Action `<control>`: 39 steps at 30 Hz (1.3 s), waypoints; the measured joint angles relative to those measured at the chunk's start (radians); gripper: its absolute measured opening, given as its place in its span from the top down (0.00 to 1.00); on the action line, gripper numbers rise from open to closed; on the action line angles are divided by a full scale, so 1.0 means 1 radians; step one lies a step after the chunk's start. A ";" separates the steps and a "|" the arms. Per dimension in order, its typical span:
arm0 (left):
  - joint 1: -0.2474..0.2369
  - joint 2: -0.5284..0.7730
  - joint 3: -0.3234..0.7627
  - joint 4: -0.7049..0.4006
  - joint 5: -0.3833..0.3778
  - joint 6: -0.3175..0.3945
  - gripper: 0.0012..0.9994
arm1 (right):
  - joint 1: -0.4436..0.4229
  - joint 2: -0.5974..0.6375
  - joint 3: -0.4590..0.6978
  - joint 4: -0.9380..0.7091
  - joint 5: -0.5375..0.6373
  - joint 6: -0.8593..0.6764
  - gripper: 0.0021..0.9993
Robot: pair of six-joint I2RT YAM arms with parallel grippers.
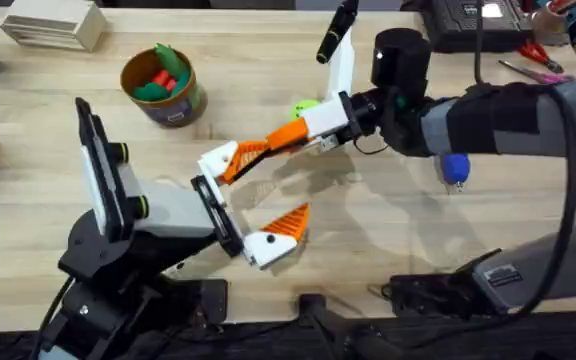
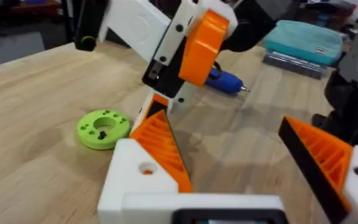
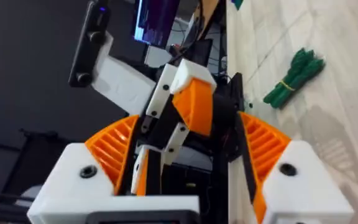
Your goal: Pick up the gripper from the table and insert it into the empty holder that is missing its gripper. Then pick up a screw, insert it into the mounting hole, and use the screwdriver to tighten it. Finally, clean up the table by picking up the vegetable and placing it into the bucket.
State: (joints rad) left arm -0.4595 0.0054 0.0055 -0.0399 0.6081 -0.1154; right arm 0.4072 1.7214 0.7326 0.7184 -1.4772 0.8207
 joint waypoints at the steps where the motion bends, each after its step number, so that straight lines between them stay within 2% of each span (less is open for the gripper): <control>1: 0.000 0.000 0.000 0.000 0.009 0.000 0.01 | 0.000 0.000 0.000 0.000 -0.008 -0.004 0.13; 13: 0.000 0.000 0.000 0.000 0.080 0.000 0.01 | 0.000 0.000 0.000 -0.092 -0.041 -0.018 0.14; 16: 0.000 0.000 0.000 0.000 0.087 0.000 0.01 | 0.000 0.000 0.000 -0.093 -0.040 -0.018 0.19; 22: 0.000 0.000 0.000 0.000 0.094 0.000 0.01 | 0.000 0.000 0.000 -0.093 -0.036 -0.013 0.39; 30: 0.000 0.000 0.000 0.000 0.100 0.000 0.01 | 0.006 0.000 0.000 -0.093 -0.031 0.004 0.47; 34: 0.000 0.000 0.000 -0.002 0.102 0.000 0.01 | 0.043 0.000 0.000 -0.093 -0.031 0.017 0.48; 39: 0.000 0.000 0.000 -0.002 0.103 0.000 0.01 | 0.085 0.000 0.000 -0.093 -0.023 0.024 0.56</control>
State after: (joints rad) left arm -0.4595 0.0053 0.0055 -0.0414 0.7109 -0.1154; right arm 0.4925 1.7216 0.7326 0.6258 -1.4998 0.8444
